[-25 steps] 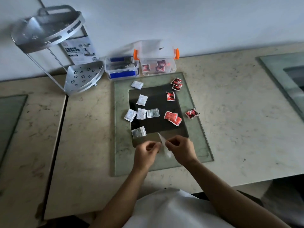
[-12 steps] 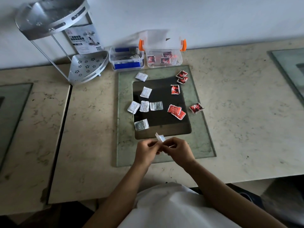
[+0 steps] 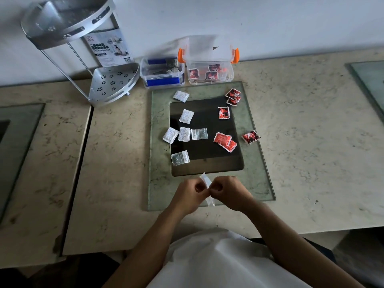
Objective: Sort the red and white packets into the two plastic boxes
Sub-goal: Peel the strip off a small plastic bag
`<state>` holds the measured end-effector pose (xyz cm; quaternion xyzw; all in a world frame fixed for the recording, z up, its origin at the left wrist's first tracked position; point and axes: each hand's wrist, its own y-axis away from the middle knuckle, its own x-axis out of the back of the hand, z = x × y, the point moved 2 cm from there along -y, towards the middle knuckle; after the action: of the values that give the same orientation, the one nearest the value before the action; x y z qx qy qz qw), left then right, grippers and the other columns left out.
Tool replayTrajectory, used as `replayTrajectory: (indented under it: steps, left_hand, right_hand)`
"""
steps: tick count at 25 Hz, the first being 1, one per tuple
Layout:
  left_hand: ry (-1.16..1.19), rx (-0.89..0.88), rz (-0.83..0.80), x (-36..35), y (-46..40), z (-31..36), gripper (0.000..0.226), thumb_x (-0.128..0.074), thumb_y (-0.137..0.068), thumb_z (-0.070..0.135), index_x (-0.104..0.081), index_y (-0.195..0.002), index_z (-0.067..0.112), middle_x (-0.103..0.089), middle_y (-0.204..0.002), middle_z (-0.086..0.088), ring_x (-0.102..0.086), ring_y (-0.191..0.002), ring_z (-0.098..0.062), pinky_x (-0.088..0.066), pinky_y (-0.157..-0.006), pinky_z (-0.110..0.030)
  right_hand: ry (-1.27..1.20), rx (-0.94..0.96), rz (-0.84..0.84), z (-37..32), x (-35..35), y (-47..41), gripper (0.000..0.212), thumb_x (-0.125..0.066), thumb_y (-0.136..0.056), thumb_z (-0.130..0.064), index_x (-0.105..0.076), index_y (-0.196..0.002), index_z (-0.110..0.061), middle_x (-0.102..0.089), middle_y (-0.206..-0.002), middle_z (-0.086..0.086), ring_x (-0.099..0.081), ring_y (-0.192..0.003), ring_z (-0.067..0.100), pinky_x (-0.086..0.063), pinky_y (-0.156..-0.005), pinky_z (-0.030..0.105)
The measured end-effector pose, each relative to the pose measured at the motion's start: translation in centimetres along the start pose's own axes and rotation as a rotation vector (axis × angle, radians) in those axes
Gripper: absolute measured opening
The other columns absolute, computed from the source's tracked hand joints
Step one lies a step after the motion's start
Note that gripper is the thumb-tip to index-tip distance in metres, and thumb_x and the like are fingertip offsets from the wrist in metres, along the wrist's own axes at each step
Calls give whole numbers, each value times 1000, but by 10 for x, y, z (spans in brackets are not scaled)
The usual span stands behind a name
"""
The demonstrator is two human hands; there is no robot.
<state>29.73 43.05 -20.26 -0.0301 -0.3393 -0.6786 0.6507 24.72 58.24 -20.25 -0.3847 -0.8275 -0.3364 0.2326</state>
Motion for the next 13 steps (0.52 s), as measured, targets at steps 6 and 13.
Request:
replayTrajectory:
  steps: [6, 13]
  left_hand:
    - [129, 35, -82, -6, 0, -5, 22, -55, -93, 30, -66, -85, 13, -72, -75, -6, -65, -66, -14, -57, -71, -40]
    - [300, 18, -70, -2, -3, 1, 27, -50, -100, 27, -63, -94, 5, -69, -79, -19, -63, -67, -20, -56, -69, -39]
  right_hand:
    - [48, 37, -56, -1, 4, -6, 18, -58, -93, -30, -65, -89, -14, -62, -76, -3, -60, -70, 17, -50, -62, 34]
    - [-257, -55, -66, 1, 6, -14, 17, -62, -95, -23, -69, -86, -10, -68, -74, -1, -64, -66, 10, -55, -67, 33]
